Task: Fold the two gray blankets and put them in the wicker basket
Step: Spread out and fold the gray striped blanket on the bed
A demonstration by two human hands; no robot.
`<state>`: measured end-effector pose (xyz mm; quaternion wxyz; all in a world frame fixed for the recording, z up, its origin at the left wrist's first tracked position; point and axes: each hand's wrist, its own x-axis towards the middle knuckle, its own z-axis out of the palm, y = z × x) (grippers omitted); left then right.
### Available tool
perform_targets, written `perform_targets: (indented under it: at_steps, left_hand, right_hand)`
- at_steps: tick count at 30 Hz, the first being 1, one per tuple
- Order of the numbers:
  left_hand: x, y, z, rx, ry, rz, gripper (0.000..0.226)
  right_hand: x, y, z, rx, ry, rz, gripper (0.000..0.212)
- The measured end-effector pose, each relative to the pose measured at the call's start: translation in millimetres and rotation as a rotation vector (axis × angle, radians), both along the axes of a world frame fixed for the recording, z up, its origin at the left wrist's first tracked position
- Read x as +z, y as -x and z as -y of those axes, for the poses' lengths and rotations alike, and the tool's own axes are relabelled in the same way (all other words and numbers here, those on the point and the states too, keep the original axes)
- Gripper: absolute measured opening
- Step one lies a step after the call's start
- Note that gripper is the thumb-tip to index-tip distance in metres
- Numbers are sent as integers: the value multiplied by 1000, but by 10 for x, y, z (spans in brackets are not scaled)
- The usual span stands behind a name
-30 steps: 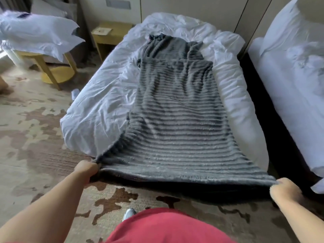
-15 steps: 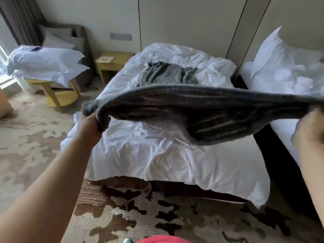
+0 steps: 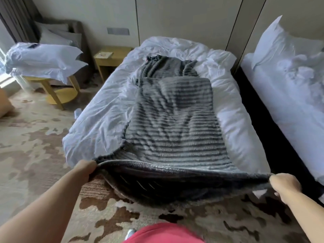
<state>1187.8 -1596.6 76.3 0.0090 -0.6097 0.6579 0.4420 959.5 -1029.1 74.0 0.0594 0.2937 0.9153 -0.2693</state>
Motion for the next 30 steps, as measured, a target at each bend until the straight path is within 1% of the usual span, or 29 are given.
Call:
perform_targets:
  at_steps: [3, 7, 9, 10, 12, 13, 14, 15, 16, 17, 18, 19, 20, 21, 23, 24, 26, 30]
  left_hand:
    - [104, 88, -106, 70, -90, -114, 12]
    - [212, 138, -208, 112, -347, -254, 18]
    - [225, 120, -234, 153, -441, -321, 18]
    - [233, 115, -228, 199, -479, -385, 19]
    - [231, 126, -215, 356, -577, -546, 24]
    - [238, 131, -226, 400, -587, -596, 36]
    - [235, 148, -230, 403, -558, -615, 59]
    - [259, 156, -270, 372, -496, -580, 81]
    - [264, 180, -286, 350, -463, -587, 97]
    - [262, 220, -287, 362, -499, -612, 109]
    - [276, 263, -298, 375, -515, -620, 109]
    - [316, 327, -334, 434, -567, -650, 88]
    - [300, 434, -300, 554, -681, -703, 58]
    - [250, 531, -260, 671, -773, -728, 41]
    - [177, 689, -209, 795, -905, -812, 37]
    - [153, 770, -200, 800, -934, -859, 38]
    - [138, 922, -158, 804, -937, -917, 37]
    - [142, 1268, 91, 797, -884, -922, 32]
  right_hand:
    - [42, 38, 61, 29, 57, -65, 11]
    - [8, 58, 76, -32, 437, -65, 17]
    - [-1, 54, 59, -74, 563, -60, 23]
    - [0, 56, 37, -105, 619, -60, 26]
    - [-9, 75, -55, -209, 757, -74, 28]
    - [6, 93, -112, -278, 825, -92, 32]
    - [23, 119, -176, -334, 862, -111, 38]
    - [42, 147, -223, -371, 875, -125, 43]
    - [60, 177, -250, -386, 884, -124, 44]
    - [79, 209, -251, -391, 902, -110, 37]
    - [102, 247, -228, -380, 925, -83, 24]
    - [134, 283, -178, -357, 954, -47, 12]
    - [144, 347, -129, -327, 981, -6, 12]
    - [164, 412, -65, -303, 1006, 27, 14]
    - [218, 577, 82, -258, 1070, 52, 20]
    - [227, 680, 145, -250, 1100, 53, 23]
    - [244, 899, 275, -255, 1141, 50, 26]
    - [261, 1455, 455, -311, 1168, 27, 23]
